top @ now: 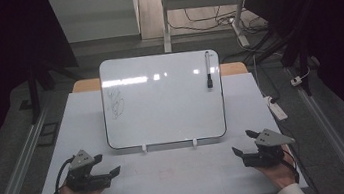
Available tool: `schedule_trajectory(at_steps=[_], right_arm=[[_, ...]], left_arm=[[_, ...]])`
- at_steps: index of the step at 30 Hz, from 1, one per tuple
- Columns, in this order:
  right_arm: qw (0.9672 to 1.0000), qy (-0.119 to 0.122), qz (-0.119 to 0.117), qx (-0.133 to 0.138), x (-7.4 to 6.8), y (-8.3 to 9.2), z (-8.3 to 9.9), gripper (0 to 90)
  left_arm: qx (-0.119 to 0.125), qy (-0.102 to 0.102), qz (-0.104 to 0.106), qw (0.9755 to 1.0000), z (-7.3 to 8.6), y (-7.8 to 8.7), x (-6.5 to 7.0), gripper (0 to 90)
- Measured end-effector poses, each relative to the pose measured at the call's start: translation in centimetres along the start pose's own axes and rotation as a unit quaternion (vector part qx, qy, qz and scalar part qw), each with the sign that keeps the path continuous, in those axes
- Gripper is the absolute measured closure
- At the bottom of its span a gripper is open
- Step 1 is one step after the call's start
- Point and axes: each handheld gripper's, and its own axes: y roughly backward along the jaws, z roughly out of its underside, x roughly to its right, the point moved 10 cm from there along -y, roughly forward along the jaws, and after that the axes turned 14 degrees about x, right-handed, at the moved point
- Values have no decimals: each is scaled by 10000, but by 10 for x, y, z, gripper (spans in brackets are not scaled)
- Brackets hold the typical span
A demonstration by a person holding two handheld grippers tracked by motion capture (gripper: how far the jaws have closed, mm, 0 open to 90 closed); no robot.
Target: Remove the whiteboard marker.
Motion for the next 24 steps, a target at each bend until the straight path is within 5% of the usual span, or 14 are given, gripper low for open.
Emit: schedule_trajectory(at_steps=[24], right_arm=[[9998, -53, 158, 144, -2, 0, -11, 261]], left_arm=[[-26, 29, 19, 10000, 3, -1, -1, 184]])
